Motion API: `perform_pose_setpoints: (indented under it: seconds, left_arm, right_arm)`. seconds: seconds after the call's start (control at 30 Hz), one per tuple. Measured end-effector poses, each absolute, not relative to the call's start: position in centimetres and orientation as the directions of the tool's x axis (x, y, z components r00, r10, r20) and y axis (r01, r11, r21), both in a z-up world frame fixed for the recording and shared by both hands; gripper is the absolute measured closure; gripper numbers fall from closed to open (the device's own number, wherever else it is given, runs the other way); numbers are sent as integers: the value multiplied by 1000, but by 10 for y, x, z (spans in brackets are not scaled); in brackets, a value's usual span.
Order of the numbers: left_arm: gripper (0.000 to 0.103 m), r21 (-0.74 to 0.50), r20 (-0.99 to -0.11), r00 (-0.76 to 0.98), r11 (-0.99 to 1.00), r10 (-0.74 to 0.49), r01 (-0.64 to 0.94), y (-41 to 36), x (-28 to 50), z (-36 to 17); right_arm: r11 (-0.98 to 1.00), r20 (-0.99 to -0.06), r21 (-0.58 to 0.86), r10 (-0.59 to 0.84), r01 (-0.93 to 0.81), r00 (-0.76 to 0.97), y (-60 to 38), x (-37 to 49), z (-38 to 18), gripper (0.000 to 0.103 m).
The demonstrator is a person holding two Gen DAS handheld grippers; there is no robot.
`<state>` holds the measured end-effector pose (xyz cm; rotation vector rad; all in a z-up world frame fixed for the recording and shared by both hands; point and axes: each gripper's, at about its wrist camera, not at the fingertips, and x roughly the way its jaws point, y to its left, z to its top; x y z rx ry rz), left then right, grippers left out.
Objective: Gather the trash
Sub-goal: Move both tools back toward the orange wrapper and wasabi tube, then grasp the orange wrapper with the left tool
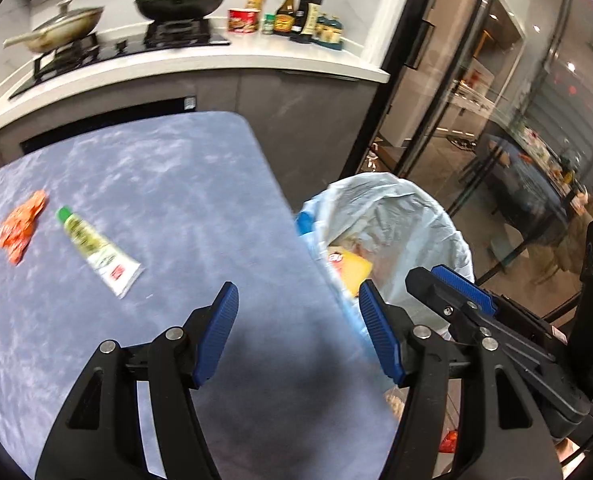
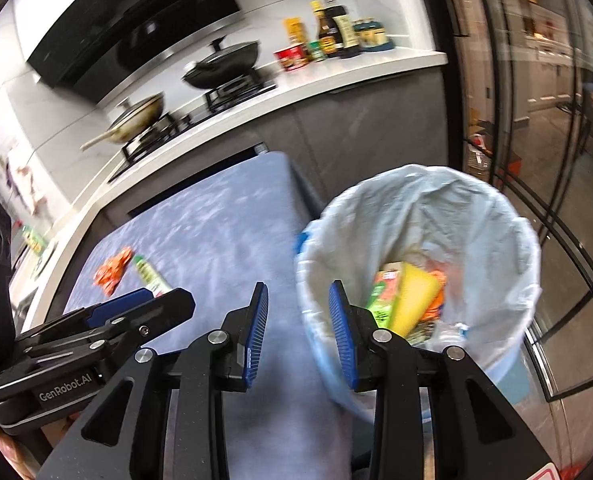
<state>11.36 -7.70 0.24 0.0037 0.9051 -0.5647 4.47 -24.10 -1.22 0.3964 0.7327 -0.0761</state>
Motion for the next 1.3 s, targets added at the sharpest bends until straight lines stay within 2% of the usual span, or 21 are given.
perform_pose_setpoints:
  seconds: [0.2,0.3,0.47,0.57,0.77,0.83,1.3]
  left_arm:
    - [43,-245,-751,517,901,-411,359,-17,119,-5]
    - [37,-251,-756,534,921,-378,296,15,124,-10]
    - [36,-243,-765,560,948,-317,204,62,133,-17]
    - [32,-230,-769,578,962,-273,149,90,141,-22]
    - [31,-208,-777,595,976,-207,68,134,165,-32]
    - [31,-197,-778,598,979,-191,56,144,175,-35]
    - [27,-146,-776,617,989,-131,26,174,250,-55]
  right_arm:
    - [944,-679,307,127,123,723,-196,61,-16,66]
    - [952,-688,295,154,80,710,-172,70,-19,65]
    - [958,-705,284,193,23,682,-136,92,-27,64]
    - [959,-717,284,214,-2,664,-118,107,-33,63]
    - [957,-736,289,246,-35,630,-87,144,-47,56]
    - [957,-743,289,250,-39,621,-81,155,-52,54]
    - [964,-786,260,245,-56,568,-51,214,-86,53]
